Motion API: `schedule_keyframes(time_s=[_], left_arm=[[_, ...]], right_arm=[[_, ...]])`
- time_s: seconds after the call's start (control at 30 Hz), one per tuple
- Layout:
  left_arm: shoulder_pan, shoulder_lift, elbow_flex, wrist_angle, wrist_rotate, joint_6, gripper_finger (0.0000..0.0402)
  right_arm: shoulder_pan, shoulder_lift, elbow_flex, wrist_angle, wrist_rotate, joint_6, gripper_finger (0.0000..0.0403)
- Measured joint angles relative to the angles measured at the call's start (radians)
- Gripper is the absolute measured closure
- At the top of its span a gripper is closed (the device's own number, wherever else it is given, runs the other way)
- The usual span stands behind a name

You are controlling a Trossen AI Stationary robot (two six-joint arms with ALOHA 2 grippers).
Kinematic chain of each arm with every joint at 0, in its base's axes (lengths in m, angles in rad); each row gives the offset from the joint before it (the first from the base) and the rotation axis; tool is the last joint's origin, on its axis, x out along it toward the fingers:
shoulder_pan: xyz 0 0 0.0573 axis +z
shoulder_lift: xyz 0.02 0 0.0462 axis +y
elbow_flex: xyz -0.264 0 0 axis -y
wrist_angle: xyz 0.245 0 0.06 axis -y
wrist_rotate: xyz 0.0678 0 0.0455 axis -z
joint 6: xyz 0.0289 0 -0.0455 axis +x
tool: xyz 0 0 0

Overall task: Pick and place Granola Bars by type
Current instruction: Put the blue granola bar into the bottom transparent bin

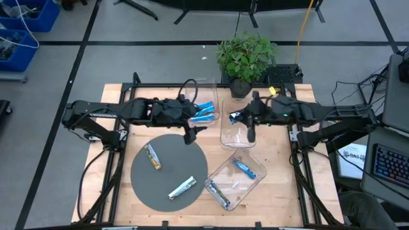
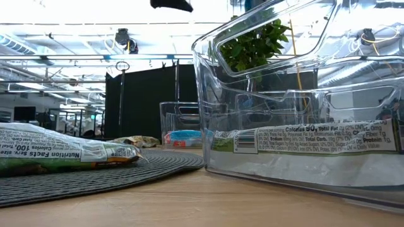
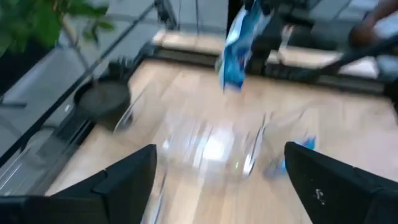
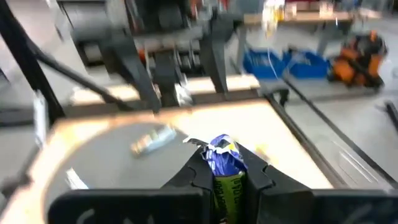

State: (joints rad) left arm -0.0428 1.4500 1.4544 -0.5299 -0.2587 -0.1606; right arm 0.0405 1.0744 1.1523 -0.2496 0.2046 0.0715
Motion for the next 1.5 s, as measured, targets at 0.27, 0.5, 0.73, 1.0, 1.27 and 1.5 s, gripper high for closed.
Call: schedule_keyframes(time_s=[0.27,0.5,0.73,1.0,1.27,1.5], left_arm=[[0.024,-0.084,0.0,-0.212,-0.004,-0.009,0.0042],[0.039,-0.162,0.0,-0.363,-0.004,-0.007,0.0058],[0.043,-0.21,0.0,-0.489,-0.011,-0.036,0.0066],[0.042,-0.247,0.0,-0.569,-0.01,-0.079,0.0066],[0.041,-0.258,0.0,-0.606,-0.007,-0.086,0.0066],[0.041,-0.261,0.0,-0.604,-0.001,-0.084,0.0065]], right_arm=[[-0.064,0.18,0.194,-0.381,-0.001,0.016,0.0386],[-0.117,0.286,0.216,-0.508,-0.001,0.038,0.0387],[-0.177,0.433,0.216,-0.566,0.006,-0.075,0.0387],[-0.218,0.585,0.216,-0.575,0.08,-0.145,0.0387],[-0.218,0.657,0.216,-0.512,0.216,-0.237,0.0387],[-0.229,0.717,0.215,-0.496,0.246,-0.272,0.0388]])
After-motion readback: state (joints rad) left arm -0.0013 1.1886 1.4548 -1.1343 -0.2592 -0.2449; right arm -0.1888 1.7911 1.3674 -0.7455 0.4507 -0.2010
